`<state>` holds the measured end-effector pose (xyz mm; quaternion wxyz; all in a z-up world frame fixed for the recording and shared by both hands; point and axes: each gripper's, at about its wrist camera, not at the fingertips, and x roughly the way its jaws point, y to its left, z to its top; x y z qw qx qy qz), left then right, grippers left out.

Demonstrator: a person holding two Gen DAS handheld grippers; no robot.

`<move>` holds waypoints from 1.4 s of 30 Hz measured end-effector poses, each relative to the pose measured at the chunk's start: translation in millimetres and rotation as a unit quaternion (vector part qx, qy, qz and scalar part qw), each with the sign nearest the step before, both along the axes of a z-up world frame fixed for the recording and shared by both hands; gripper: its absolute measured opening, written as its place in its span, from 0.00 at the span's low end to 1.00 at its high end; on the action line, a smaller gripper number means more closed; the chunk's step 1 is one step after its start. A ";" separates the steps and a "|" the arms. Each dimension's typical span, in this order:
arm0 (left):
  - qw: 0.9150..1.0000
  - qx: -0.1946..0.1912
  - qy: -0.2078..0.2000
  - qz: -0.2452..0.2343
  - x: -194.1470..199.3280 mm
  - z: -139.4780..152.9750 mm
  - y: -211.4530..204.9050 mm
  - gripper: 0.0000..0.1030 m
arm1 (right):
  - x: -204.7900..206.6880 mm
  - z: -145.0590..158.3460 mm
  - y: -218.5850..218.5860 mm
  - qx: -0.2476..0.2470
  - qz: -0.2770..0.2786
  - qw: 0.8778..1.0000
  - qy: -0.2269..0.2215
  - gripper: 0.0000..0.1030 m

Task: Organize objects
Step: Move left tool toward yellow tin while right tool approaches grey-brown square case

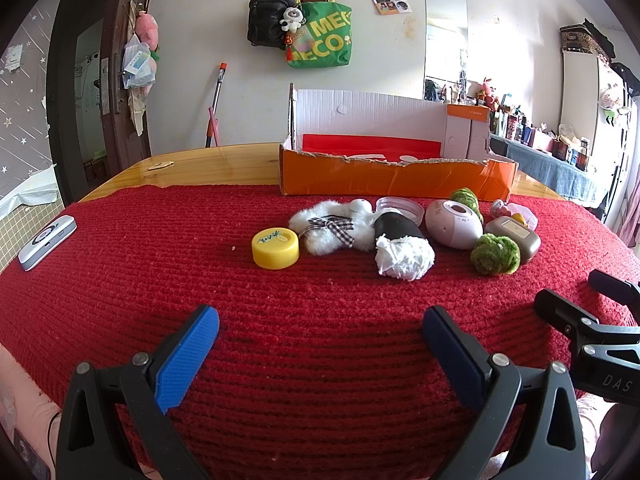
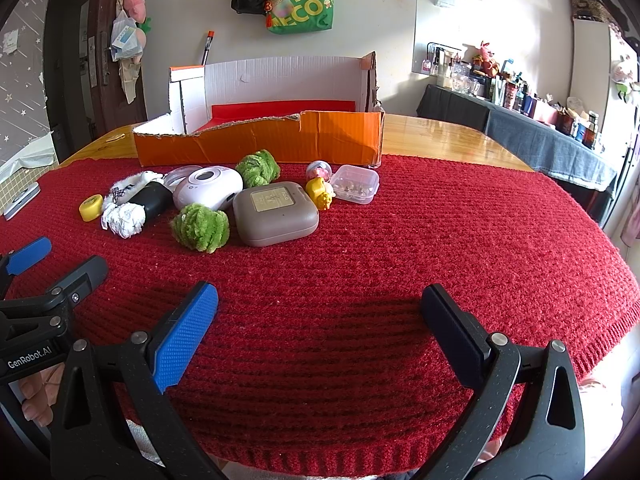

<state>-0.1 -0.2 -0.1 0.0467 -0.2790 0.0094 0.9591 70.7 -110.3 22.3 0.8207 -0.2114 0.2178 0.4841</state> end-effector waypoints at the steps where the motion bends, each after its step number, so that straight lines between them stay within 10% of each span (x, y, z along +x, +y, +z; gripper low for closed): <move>1: 1.000 0.000 0.000 0.000 0.0 0.0 0.0 1.00 | -0.1 -0.1 0.1 0.000 -0.001 1.000 0.000 1.00; 24: 0.999 0.026 -0.026 -0.031 -10.6 11.8 -13.5 1.00 | 4.3 10.3 5.7 -0.014 -0.002 1.000 0.010 1.00; 42: 0.978 -0.011 -0.084 -0.188 -69.5 28.9 -40.7 0.95 | 31.2 29.3 49.3 -0.042 -0.041 0.998 0.039 0.98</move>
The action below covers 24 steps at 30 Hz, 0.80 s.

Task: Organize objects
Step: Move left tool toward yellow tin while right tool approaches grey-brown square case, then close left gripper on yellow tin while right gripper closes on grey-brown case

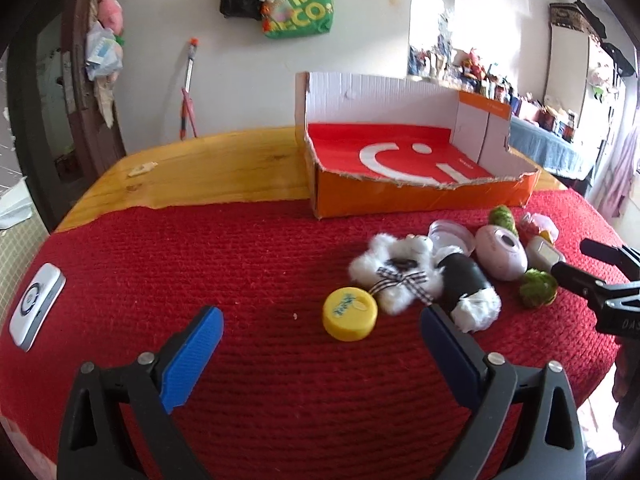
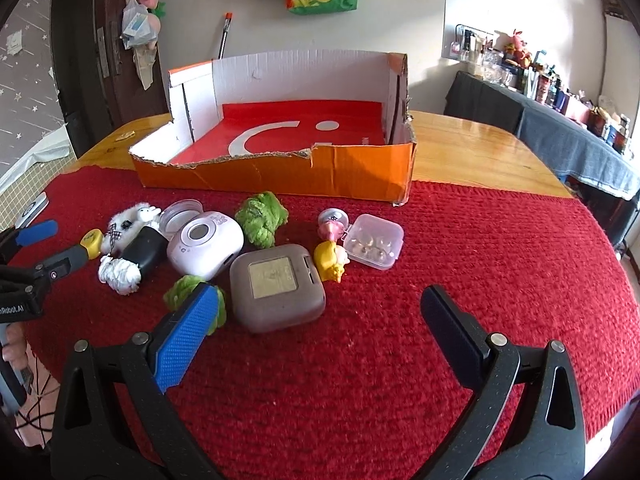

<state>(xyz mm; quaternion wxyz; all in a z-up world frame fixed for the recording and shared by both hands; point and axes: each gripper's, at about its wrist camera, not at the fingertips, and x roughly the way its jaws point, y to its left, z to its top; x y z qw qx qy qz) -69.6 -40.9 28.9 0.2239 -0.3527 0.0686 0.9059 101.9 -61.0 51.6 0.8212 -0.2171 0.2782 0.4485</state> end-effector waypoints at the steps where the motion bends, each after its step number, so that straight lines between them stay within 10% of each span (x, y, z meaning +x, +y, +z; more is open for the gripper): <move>1: 1.000 0.000 -0.012 -0.008 -4.7 -2.0 -0.9 0.94 | 0.6 -0.8 2.0 -0.004 -0.010 1.000 0.001 0.96; 16: 0.993 -0.003 -0.047 -0.110 -23.0 -9.8 6.8 0.73 | 7.6 -7.2 15.3 0.005 -0.099 0.994 0.051 0.62; 24: 0.991 -0.004 -0.036 -0.132 -16.9 -7.6 11.8 0.30 | 3.8 -7.7 13.8 0.014 -0.096 0.993 0.064 0.51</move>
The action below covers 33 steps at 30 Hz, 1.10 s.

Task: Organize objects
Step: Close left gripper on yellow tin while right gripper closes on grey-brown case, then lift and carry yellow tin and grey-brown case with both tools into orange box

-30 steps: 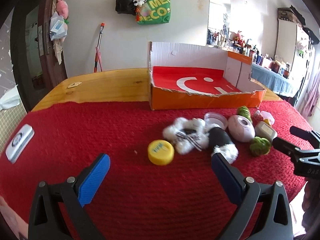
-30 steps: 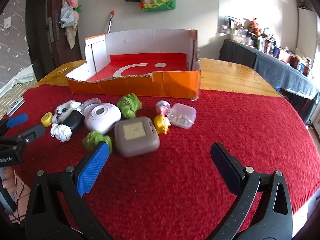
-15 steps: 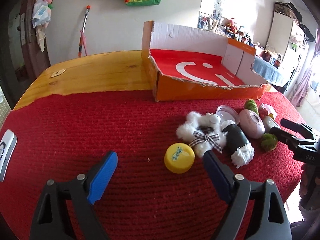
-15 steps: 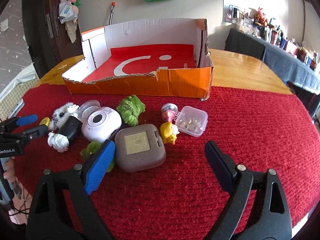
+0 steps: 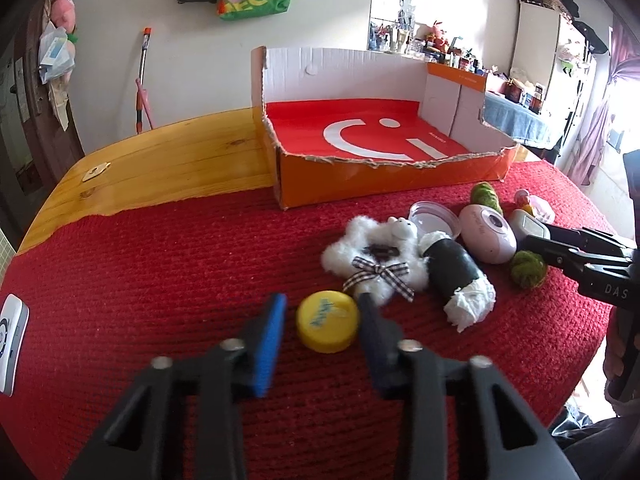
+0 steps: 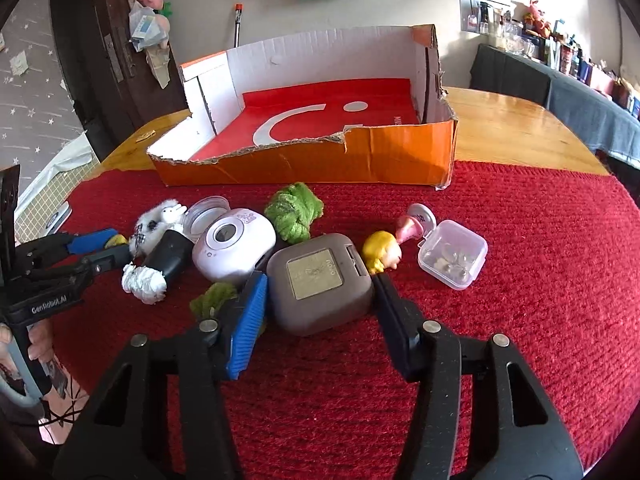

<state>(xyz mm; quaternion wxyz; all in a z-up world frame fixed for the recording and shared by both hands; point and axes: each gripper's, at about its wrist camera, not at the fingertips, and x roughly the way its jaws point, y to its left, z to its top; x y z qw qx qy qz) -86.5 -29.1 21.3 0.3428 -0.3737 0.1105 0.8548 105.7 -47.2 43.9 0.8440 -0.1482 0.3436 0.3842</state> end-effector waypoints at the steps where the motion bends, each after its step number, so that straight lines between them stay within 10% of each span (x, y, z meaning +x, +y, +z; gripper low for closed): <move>1: 1.000 0.000 0.000 0.001 0.5 0.3 0.0 0.30 | 0.0 0.3 -0.9 0.002 -0.001 1.000 0.002 0.51; 33: 0.997 0.048 0.042 -0.034 18.4 56.3 3.2 0.30 | -5.0 48.5 -8.4 0.042 -0.026 0.998 -0.041 0.50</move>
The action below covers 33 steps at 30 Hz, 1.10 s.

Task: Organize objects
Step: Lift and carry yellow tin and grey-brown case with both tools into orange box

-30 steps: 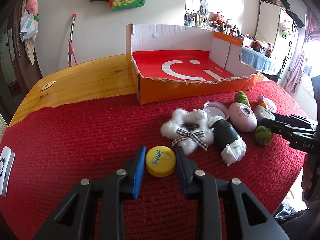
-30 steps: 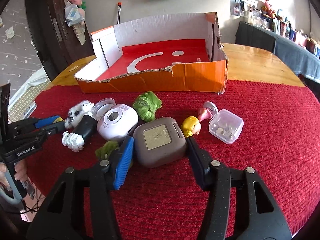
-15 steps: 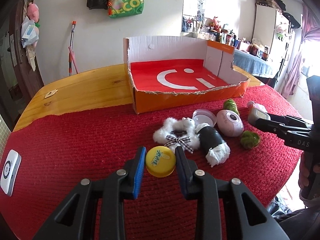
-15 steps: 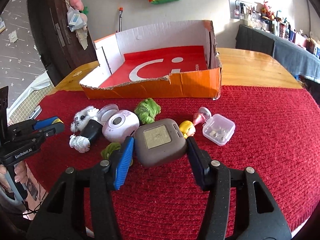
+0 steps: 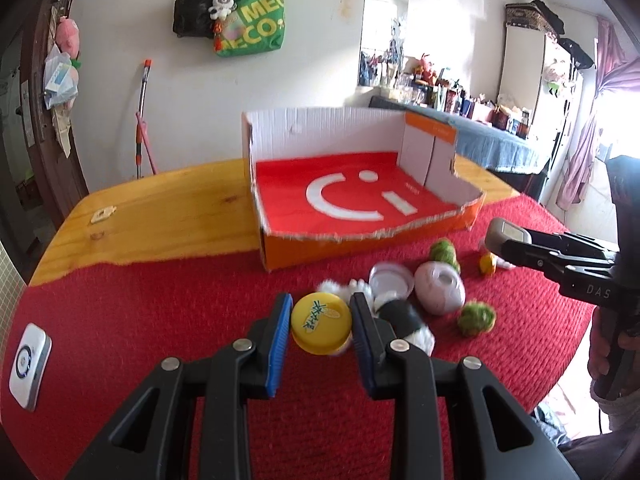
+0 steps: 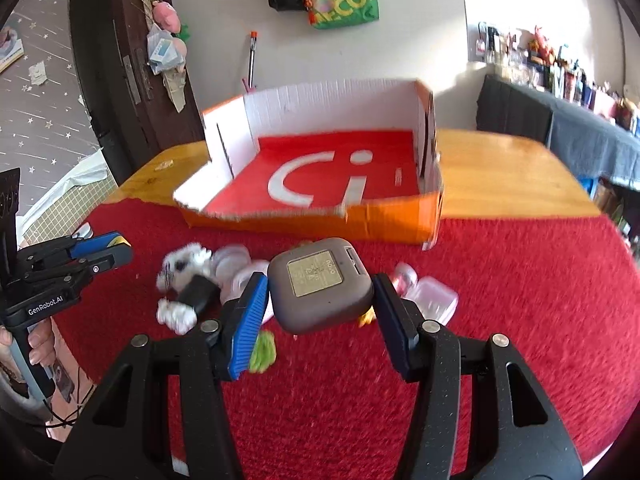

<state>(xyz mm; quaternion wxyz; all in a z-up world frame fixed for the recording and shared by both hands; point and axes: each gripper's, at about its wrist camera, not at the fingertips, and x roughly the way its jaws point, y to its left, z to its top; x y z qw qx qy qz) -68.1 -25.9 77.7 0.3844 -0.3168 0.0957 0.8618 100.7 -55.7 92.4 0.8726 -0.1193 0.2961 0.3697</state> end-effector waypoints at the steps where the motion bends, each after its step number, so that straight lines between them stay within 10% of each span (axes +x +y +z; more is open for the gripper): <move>1: 1.000 0.002 0.001 -0.001 -1.8 2.8 1.6 0.30 | 1.8 5.0 1.1 0.001 0.000 1.000 -0.005 0.50; 8: 1.000 0.000 0.006 -0.025 -29.1 22.5 29.8 0.30 | 37.1 33.6 17.7 -0.008 0.012 1.000 -0.003 0.50; 33: 0.971 -0.195 -0.061 -0.124 -120.0 -21.2 127.8 0.30 | 154.4 0.9 89.7 -0.217 0.032 0.971 0.095 0.50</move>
